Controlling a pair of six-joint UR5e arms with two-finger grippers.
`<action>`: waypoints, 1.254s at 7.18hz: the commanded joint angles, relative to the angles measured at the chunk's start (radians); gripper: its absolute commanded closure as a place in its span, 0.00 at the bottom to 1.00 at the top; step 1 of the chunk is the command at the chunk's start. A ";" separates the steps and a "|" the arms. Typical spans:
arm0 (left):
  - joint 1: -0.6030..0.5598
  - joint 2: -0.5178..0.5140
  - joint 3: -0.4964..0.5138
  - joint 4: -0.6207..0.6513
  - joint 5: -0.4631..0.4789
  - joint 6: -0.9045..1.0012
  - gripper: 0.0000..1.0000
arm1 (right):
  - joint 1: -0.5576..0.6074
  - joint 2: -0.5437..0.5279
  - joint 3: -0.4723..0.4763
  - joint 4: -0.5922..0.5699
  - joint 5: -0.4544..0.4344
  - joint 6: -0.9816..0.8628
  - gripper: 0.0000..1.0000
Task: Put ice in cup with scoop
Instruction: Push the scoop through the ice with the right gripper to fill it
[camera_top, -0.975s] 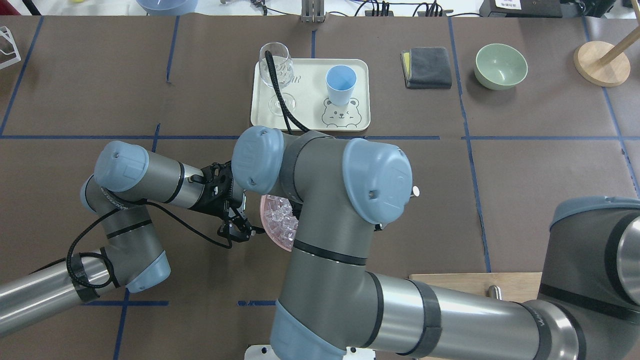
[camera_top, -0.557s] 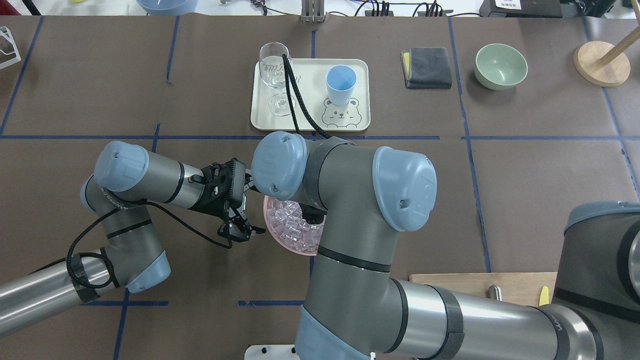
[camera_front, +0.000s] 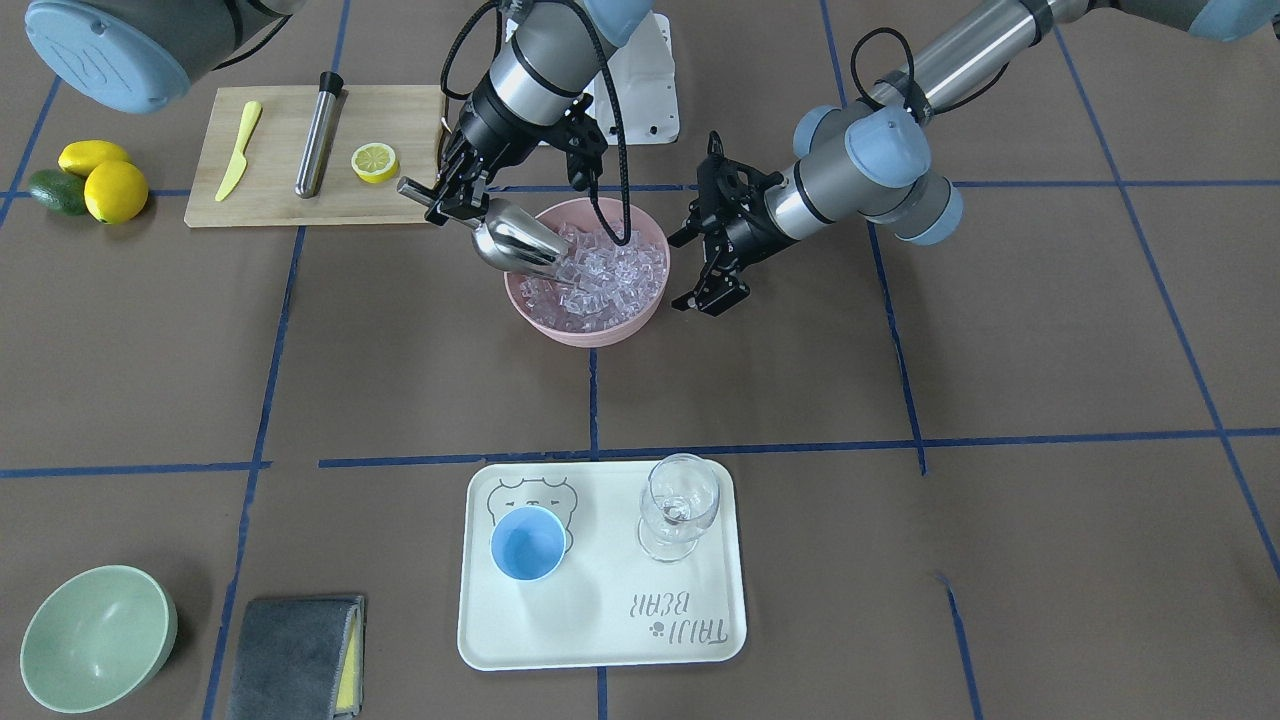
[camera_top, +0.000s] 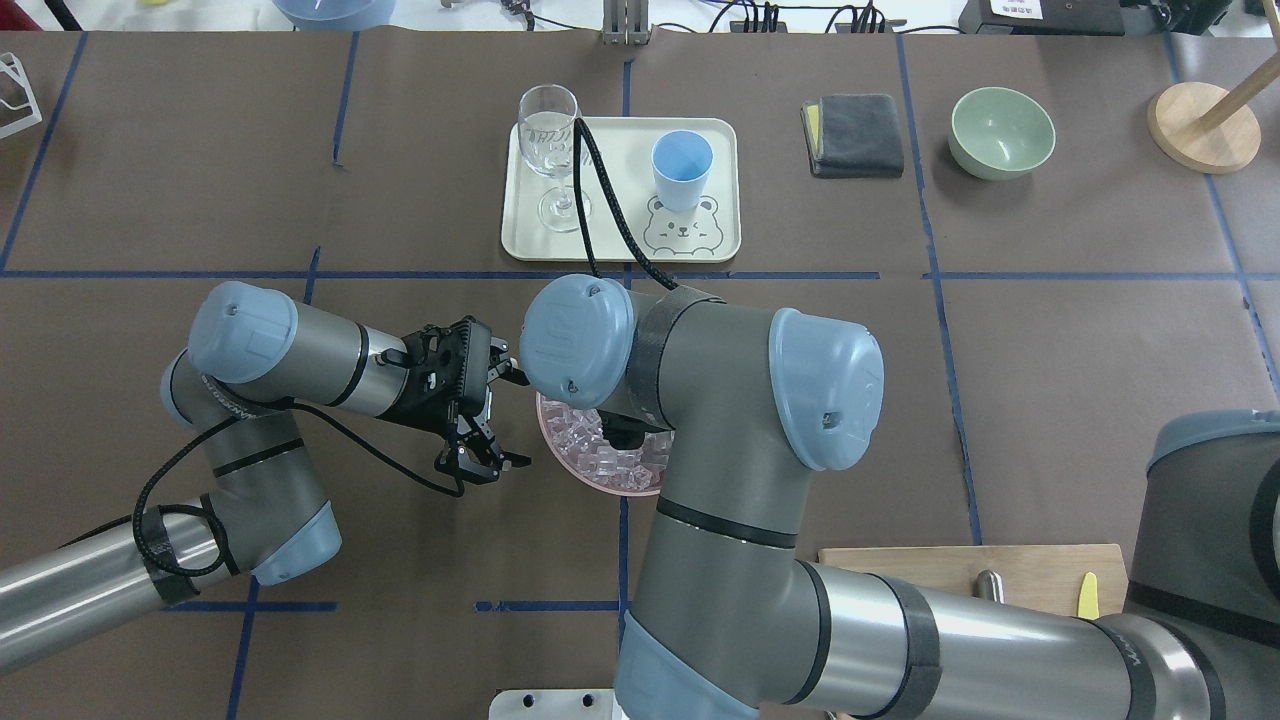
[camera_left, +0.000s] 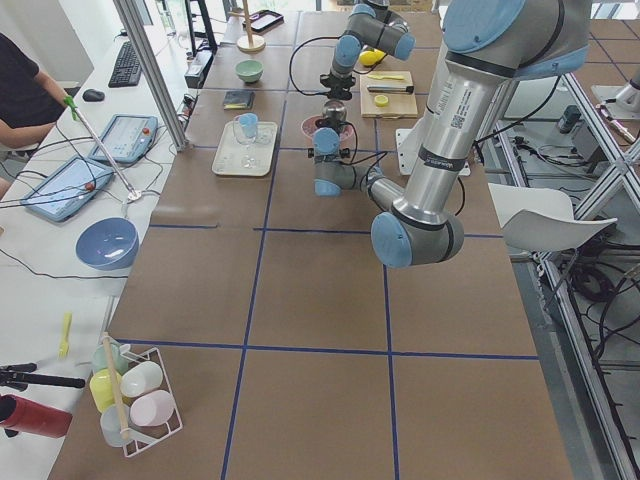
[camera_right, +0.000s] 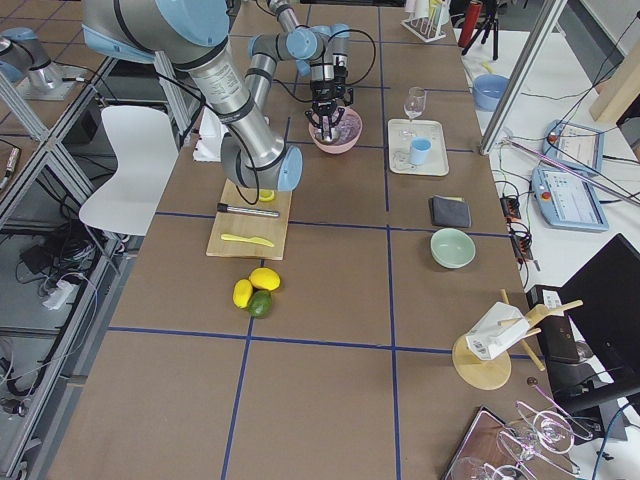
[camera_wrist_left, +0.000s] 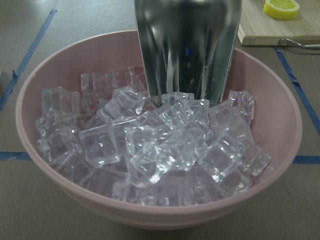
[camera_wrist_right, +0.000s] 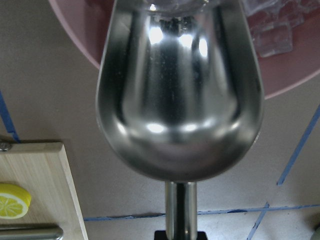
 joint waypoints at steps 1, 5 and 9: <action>-0.001 0.000 -0.001 -0.001 0.000 0.000 0.00 | 0.000 -0.031 0.005 0.087 0.000 0.002 1.00; -0.001 0.000 -0.001 0.001 0.000 0.002 0.00 | 0.004 -0.097 0.015 0.255 0.023 0.011 1.00; -0.003 0.002 -0.001 0.001 0.000 -0.001 0.00 | 0.018 -0.160 0.045 0.385 0.080 0.025 1.00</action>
